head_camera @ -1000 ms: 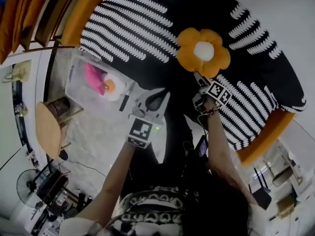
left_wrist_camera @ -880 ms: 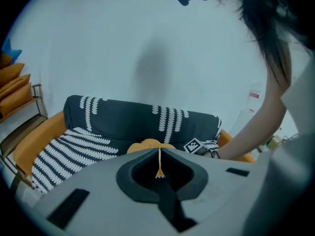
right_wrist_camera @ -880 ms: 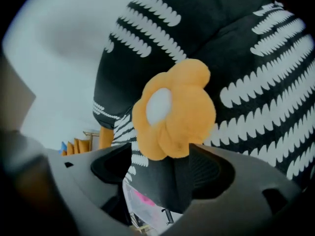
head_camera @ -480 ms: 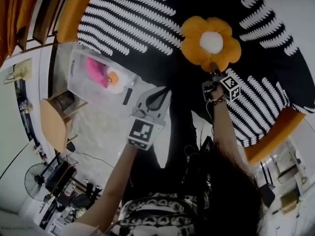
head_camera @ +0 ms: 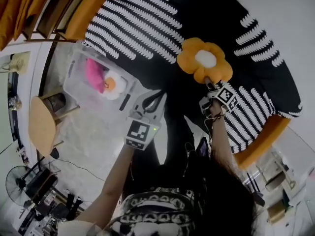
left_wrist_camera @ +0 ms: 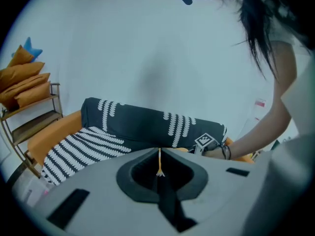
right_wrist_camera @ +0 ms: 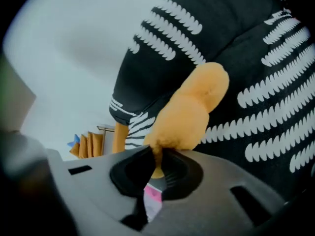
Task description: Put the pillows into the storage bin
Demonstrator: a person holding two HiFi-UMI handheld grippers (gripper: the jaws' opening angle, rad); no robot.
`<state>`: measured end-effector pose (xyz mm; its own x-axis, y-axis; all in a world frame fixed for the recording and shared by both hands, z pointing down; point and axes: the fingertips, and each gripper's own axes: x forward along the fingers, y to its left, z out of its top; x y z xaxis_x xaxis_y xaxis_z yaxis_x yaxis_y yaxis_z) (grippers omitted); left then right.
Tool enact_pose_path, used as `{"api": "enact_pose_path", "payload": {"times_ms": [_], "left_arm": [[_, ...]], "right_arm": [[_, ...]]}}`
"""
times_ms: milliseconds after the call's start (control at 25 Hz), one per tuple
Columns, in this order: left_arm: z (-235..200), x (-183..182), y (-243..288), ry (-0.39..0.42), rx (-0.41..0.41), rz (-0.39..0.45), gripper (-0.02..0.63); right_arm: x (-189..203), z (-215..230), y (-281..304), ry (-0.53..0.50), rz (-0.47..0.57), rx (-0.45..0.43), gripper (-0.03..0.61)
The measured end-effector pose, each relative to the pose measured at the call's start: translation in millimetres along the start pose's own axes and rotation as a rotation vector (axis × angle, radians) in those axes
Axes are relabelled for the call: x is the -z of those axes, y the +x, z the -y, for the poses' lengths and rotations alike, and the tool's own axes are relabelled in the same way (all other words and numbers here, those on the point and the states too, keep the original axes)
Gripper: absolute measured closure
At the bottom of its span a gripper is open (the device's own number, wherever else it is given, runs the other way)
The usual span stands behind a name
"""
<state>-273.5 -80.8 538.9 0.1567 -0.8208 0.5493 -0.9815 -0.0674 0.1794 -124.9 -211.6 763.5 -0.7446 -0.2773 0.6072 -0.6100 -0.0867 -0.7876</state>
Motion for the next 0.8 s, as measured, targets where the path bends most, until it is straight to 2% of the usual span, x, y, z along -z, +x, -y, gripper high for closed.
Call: {"api": "enact_pose_path", "payload": {"times_ms": [200, 400, 600, 720, 800], "left_arm": [[-43, 20, -78, -0.002, -0.048, 0.015, 0.601], [-101, 53, -173, -0.07, -0.195, 0.06, 0.601], [-163, 118, -288, -0.142, -0.34, 0.051, 0.601], [-198, 159, -358, -0.216, -0.45, 0.056, 0.601], [-214, 185, -403, -0.257, -0.516, 0.068, 0.601]], "right_arm": [[60, -82, -22, -0.007, 0.017, -0.107, 0.558], [133, -175, -15, -0.106, -0.086, -0.193, 0.56], [262, -256, 13, -0.189, -0.245, -0.272, 0.56], [348, -290, 41, -0.263, -0.368, -0.248, 0.56], [406, -311, 60, -0.3, -0.446, -0.274, 0.56]]}}
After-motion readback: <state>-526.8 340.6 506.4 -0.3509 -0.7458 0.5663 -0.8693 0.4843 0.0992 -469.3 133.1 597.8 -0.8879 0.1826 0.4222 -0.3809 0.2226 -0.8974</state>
